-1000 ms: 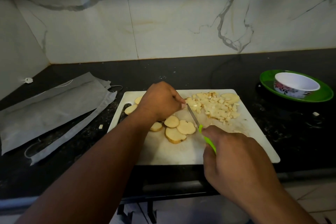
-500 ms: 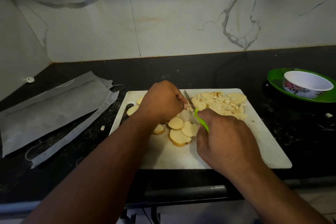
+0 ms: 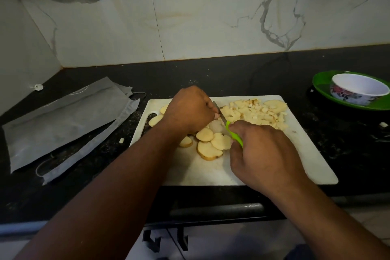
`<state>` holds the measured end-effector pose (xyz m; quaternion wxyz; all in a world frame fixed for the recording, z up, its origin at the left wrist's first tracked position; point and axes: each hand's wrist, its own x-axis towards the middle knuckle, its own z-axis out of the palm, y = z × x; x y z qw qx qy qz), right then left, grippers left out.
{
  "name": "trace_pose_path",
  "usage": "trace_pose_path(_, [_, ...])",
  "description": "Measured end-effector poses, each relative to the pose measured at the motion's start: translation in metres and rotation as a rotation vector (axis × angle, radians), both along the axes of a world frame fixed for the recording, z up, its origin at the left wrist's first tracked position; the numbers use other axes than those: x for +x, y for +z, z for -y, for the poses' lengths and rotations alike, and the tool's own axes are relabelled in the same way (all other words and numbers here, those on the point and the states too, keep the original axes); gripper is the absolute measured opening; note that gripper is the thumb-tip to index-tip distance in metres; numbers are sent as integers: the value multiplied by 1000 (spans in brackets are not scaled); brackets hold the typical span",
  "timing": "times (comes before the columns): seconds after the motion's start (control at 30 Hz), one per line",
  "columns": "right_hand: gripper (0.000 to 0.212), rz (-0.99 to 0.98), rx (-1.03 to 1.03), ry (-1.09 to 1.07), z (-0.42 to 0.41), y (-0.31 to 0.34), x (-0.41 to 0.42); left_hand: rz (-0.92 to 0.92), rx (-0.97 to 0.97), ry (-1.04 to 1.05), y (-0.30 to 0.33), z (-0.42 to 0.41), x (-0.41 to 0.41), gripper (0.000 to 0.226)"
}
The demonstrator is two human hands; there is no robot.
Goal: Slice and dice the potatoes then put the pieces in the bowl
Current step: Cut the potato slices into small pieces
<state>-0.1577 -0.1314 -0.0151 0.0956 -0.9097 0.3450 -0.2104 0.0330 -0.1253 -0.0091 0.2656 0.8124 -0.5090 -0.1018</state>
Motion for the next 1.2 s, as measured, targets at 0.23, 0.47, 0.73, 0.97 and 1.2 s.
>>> trace_pose_path(0.23, [37, -54, -1, 29, -20, 0, -44, 3, 10, -17, 2, -1, 1, 7])
trace_pose_path(0.47, [35, 74, -35, -30, -14, 4, -38, -197, -172, 19, 1, -6, 11, 13])
trace_pose_path(0.73, [40, 90, 14, 25, -10, -6, -2, -344, -300, 66, -2, -7, 14, 18])
trace_pose_path(0.97, [38, 78, -28, -84, -10, -12, -17, -321, -239, 62, -3, -5, 13, 12])
trace_pose_path(1.2, [39, 82, -62, -47, -12, -15, -18, -307, -222, 45, -2, -6, 13, 11])
